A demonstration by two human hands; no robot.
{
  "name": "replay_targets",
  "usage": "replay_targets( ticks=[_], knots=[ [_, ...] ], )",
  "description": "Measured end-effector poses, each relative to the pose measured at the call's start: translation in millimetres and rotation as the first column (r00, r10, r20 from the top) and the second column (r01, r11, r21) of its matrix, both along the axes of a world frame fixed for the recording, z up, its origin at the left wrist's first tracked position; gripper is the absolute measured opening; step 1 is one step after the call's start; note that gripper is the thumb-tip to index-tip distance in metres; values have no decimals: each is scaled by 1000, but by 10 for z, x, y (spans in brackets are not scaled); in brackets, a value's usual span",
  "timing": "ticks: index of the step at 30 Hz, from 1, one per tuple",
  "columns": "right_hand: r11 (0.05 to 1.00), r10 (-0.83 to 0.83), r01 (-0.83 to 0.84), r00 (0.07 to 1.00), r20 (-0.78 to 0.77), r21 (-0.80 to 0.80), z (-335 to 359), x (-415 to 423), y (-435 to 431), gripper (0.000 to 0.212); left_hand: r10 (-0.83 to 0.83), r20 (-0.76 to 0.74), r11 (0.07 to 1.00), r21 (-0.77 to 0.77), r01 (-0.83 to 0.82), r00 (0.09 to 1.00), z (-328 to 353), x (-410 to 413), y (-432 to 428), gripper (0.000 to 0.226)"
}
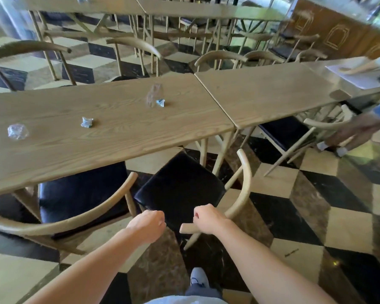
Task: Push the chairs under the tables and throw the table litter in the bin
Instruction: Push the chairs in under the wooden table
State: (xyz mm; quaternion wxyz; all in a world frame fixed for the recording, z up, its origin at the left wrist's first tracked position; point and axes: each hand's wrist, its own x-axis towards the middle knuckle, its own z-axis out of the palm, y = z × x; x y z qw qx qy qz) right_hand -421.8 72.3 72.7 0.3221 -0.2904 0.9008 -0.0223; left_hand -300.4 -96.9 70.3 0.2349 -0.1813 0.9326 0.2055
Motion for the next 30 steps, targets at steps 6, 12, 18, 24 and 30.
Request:
replay_targets(
  ticks=[6, 12, 18, 24, 30],
  knots=[
    [999, 31, -30, 999, -23, 28, -88, -696, 928, 18, -29, 69, 1000, 14, 28, 997, -83, -637, 905, 23],
    [997, -28, 34, 995, -94, 65, -58, -1305, 1471, 13, 108, 74, 992, 64, -113, 991, -182, -1012, 1474, 19],
    [998, 16, -10, 995, -99, 63, -26, -1487, 1522, 13, 123, 78, 987, 93, -130, 989, -256, -1282, 1503, 15],
    [998, 46, -42, 994, -98, 41, -54, -1557, 1473, 18, 129, 77, 980, 140, -139, 989, -421, -1529, 1473, 19],
    [985, 165, -163, 985, -49, 51, -164, -1907, 1504, 26, 218, 120, 968, 99, -230, 969, -496, -1665, 1665, 19]
  ],
)
